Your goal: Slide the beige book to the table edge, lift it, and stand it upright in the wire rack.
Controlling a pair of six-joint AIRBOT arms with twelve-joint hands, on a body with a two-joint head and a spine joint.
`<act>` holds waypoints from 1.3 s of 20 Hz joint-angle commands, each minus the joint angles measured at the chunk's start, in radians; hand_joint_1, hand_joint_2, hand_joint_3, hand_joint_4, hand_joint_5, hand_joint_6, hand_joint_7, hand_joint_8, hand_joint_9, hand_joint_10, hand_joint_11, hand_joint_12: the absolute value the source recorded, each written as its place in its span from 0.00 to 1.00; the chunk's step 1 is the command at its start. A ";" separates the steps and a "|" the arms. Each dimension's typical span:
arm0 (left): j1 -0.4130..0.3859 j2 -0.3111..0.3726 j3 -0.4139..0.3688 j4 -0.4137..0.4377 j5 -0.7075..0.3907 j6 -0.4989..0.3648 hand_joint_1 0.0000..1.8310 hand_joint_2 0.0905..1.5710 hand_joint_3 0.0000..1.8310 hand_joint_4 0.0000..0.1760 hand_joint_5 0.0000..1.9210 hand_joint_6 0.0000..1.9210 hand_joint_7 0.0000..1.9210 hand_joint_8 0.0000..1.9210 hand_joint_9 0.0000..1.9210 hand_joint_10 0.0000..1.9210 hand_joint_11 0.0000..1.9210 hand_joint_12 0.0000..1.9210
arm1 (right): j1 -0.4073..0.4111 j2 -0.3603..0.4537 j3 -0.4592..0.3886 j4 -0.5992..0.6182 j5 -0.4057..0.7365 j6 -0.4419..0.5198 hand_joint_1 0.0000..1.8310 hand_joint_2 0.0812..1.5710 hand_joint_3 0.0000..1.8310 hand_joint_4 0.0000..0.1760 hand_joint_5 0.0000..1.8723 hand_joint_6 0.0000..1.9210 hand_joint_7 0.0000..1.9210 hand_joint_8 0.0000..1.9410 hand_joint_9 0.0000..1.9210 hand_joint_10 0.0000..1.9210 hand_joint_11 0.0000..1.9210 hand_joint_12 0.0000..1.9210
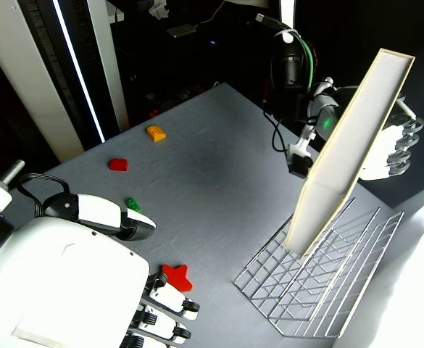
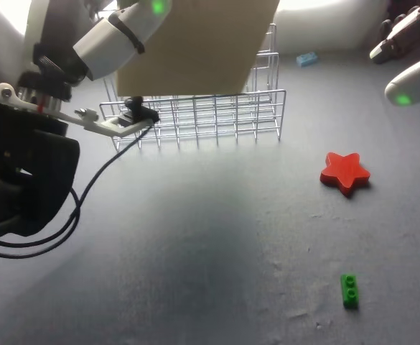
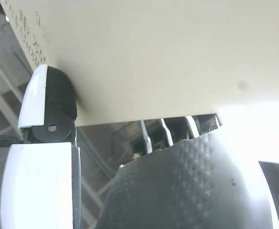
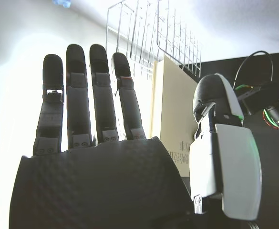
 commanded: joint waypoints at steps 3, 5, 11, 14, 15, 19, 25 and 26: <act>-0.007 0.001 0.005 -0.001 -0.132 -0.033 0.73 0.77 0.00 0.00 0.38 0.63 0.38 0.74 0.40 0.79 0.35 0.78 | 0.017 0.008 -0.006 -0.034 -0.087 0.000 0.10 0.69 0.00 0.00 0.22 0.00 0.23 0.00 0.24 0.00 0.01 0.54; -0.006 0.001 0.010 0.012 -0.127 -0.014 0.73 0.76 0.00 0.00 0.40 0.62 0.38 0.74 0.40 0.79 0.35 0.78 | 0.017 0.008 -0.008 -0.034 -0.087 0.001 0.07 0.70 0.00 0.00 0.21 0.00 0.22 0.00 0.22 0.00 0.00 0.53; -0.011 -0.002 0.027 0.014 -0.053 0.002 0.73 0.76 0.00 0.00 0.40 0.62 0.39 0.72 0.41 0.77 0.35 0.77 | 0.017 0.009 -0.014 -0.034 -0.087 -0.002 0.09 0.70 0.00 0.00 0.21 0.00 0.22 0.00 0.22 0.00 0.00 0.53; -0.014 -0.004 0.033 0.009 -0.012 0.001 0.73 0.76 0.00 0.00 0.38 0.63 0.40 0.71 0.41 0.77 0.36 0.77 | 0.017 0.007 -0.019 -0.034 -0.086 -0.002 0.10 0.70 0.00 0.00 0.21 0.00 0.22 0.00 0.22 0.00 0.00 0.53; -0.015 -0.007 0.037 0.005 -0.002 0.000 0.73 0.76 0.00 0.00 0.38 0.63 0.40 0.71 0.41 0.78 0.35 0.77 | 0.017 0.007 -0.020 -0.034 -0.086 -0.002 0.11 0.69 0.00 0.00 0.21 0.00 0.22 0.00 0.22 0.00 0.00 0.52; -0.019 -0.024 0.059 -0.041 -0.003 -0.009 0.73 0.76 0.00 0.00 0.40 0.61 0.40 0.72 0.40 0.78 0.34 0.78 | 0.016 0.004 -0.020 -0.034 -0.086 -0.001 0.11 0.70 0.00 0.00 0.22 0.00 0.22 0.00 0.22 0.00 0.00 0.53; -0.041 -0.041 0.092 -0.069 -0.029 -0.016 0.73 0.76 0.00 0.00 0.38 0.63 0.40 0.71 0.40 0.78 0.34 0.79 | 0.012 0.002 -0.019 -0.034 -0.086 -0.002 0.11 0.69 0.00 0.00 0.22 0.00 0.22 0.00 0.22 0.00 0.00 0.54; -0.044 -0.043 0.095 -0.069 -0.032 -0.016 0.73 0.76 0.00 0.00 0.39 0.63 0.40 0.71 0.41 0.78 0.35 0.78 | 0.011 0.002 -0.019 -0.034 -0.086 -0.002 0.11 0.69 0.00 0.00 0.21 0.00 0.22 0.00 0.22 0.00 0.00 0.53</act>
